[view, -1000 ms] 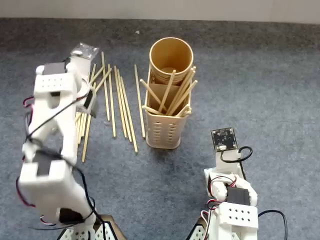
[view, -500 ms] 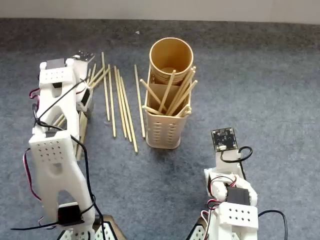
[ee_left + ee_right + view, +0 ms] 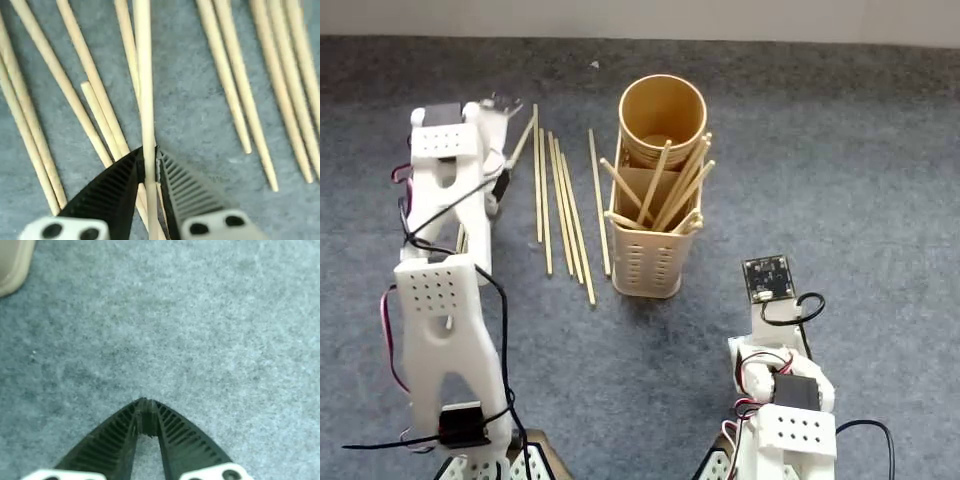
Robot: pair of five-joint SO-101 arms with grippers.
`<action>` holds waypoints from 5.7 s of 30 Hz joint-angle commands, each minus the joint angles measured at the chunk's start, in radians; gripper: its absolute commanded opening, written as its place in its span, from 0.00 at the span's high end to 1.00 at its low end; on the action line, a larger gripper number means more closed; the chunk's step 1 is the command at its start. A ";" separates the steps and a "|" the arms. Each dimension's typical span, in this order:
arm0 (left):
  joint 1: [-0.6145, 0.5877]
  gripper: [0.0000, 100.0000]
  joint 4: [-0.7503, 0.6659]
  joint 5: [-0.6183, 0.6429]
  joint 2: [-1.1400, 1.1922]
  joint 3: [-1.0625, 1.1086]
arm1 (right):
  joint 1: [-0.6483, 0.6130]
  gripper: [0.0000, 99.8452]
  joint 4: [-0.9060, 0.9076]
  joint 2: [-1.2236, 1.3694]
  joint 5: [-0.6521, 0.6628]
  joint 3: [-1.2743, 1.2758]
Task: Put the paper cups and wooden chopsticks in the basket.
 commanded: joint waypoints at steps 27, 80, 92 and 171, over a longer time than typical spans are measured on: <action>0.707 1.00 -0.006 0.422 -0.865 -0.257 | -0.005 1.00 -0.015 -0.010 0.009 -0.002; 0.700 1.00 -1.132 0.213 -1.469 1.369 | -0.008 1.00 -0.015 -0.010 0.009 -0.002; 0.691 0.84 -1.005 0.213 -1.566 1.371 | -0.008 1.00 -0.015 -0.010 0.009 -0.002; 0.234 1.00 0.023 0.232 -0.443 -0.286 | -0.010 1.00 -0.015 -0.010 0.011 0.018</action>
